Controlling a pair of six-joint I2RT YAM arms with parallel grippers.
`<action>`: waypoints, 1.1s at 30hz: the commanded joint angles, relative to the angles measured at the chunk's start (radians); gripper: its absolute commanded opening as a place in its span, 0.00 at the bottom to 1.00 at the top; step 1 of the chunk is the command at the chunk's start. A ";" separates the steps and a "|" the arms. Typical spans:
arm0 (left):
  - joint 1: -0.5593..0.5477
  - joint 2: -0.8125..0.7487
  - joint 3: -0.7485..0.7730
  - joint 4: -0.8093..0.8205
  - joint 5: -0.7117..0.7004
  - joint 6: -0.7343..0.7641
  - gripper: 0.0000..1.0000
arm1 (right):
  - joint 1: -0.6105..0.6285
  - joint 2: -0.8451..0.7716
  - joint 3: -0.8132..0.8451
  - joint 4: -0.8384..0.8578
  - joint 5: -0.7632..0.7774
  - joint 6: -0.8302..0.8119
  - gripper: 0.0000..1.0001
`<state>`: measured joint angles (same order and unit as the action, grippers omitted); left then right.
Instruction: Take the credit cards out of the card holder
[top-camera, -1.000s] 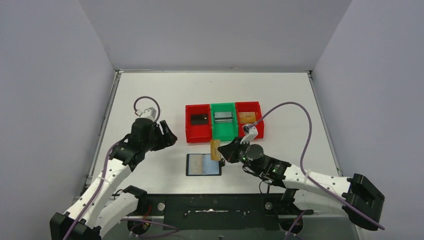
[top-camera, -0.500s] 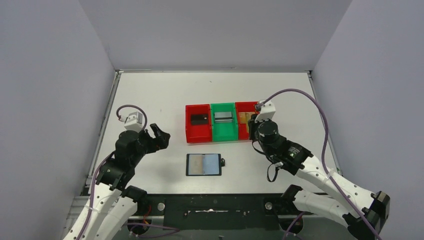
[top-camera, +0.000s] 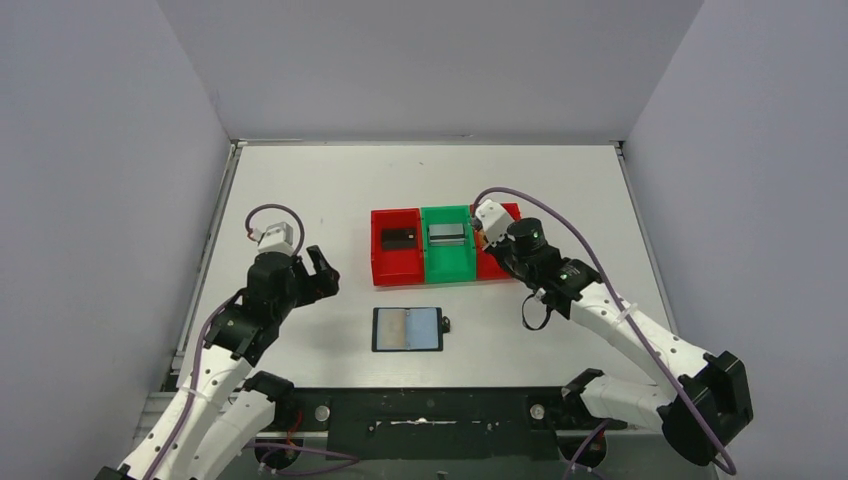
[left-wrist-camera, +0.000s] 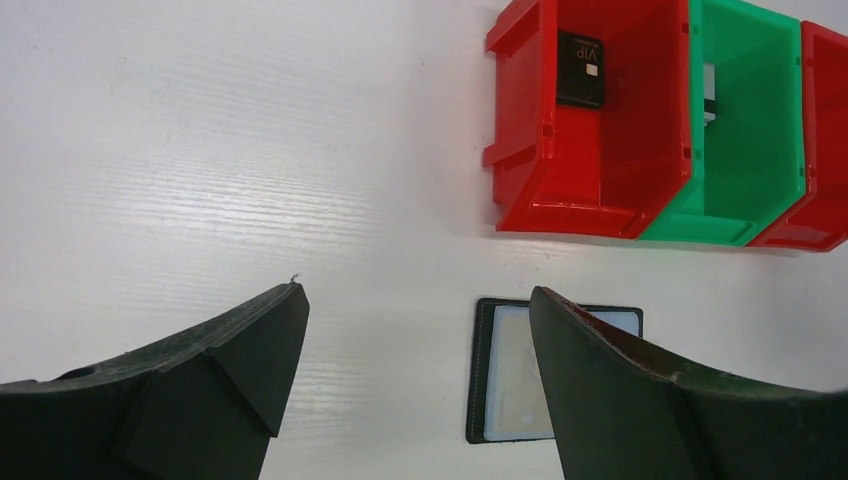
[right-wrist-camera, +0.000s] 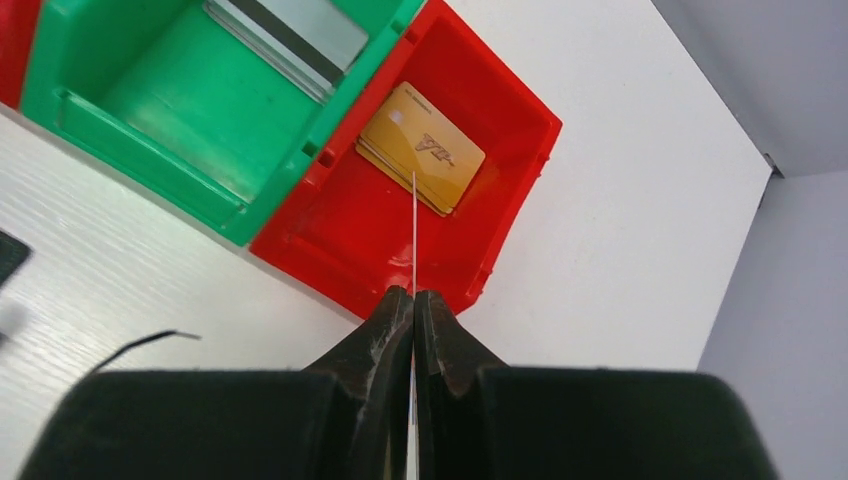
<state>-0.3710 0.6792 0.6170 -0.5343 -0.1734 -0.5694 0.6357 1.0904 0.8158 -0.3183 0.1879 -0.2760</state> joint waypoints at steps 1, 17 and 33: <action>0.004 -0.017 0.026 0.028 -0.028 -0.004 0.83 | -0.059 0.035 0.074 0.052 -0.122 -0.257 0.00; 0.004 -0.013 0.016 0.039 -0.031 0.003 0.83 | -0.155 0.184 0.076 0.085 -0.312 -0.754 0.00; 0.004 -0.007 0.016 0.043 -0.025 0.011 0.83 | -0.225 0.317 0.093 0.197 -0.437 -0.797 0.00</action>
<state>-0.3710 0.6773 0.6170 -0.5343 -0.1951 -0.5678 0.4305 1.3968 0.8745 -0.1871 -0.1593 -1.0473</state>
